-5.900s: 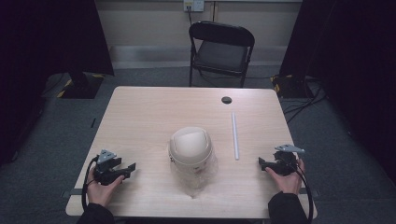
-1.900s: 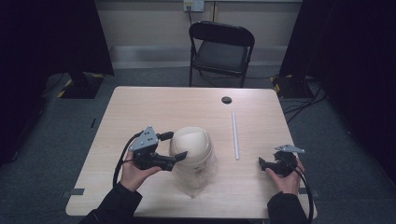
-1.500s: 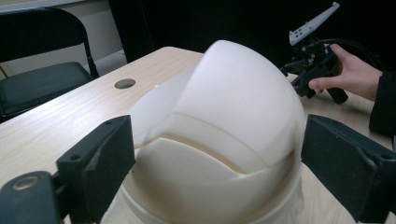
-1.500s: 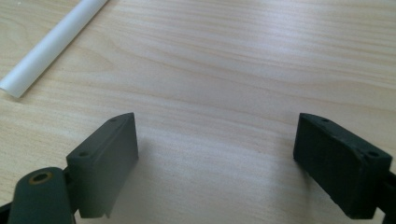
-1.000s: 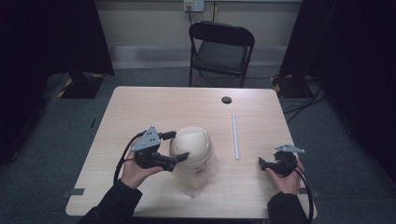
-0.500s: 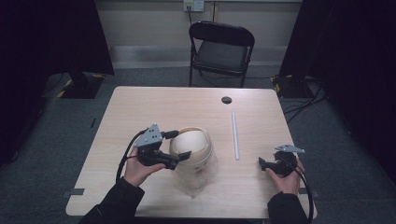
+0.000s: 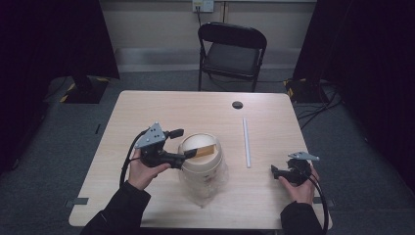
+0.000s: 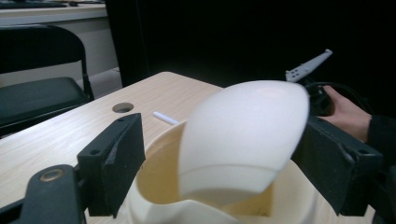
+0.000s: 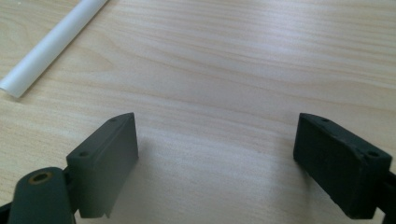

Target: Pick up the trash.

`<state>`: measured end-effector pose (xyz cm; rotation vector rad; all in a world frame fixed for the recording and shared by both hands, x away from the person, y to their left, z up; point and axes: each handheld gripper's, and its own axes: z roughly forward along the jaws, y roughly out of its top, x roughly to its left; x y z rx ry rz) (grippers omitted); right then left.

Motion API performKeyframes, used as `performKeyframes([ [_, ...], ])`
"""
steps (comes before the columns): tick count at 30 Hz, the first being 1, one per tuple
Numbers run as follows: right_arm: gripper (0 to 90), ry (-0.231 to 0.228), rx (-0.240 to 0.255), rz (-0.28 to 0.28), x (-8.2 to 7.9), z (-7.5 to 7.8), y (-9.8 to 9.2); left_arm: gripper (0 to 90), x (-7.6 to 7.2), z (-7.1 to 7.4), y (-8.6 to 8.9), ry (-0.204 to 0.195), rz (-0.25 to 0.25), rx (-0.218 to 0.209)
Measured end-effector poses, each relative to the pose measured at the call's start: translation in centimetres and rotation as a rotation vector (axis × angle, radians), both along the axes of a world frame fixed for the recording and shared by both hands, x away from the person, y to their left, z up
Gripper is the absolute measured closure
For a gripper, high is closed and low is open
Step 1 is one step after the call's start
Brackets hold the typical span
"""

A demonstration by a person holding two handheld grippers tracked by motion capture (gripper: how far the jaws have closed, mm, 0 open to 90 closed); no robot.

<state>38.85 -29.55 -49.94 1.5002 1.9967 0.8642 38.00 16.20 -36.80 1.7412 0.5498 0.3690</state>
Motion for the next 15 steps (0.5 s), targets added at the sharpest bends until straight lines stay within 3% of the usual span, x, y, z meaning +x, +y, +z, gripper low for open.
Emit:
performKeyframes([
  [5, 12.9, 0.0, 0.001, -0.003, 0.0, 0.0, 0.0, 17.5, 0.3, -0.2, 0.6, 0.016, 0.024, -0.021],
  [13, 14.9, -0.002, 0.003, -0.01, -0.1, 0.0, 0.1, 17.5, -1.1, -0.1, 2.6, 0.024, 0.05, -0.029],
  [15, 26.1, -0.017, 0.008, -0.024, -0.2, 0.1, 0.0, 17.5, -1.6, -0.2, 3.3, 0.024, 0.065, -0.021],
])
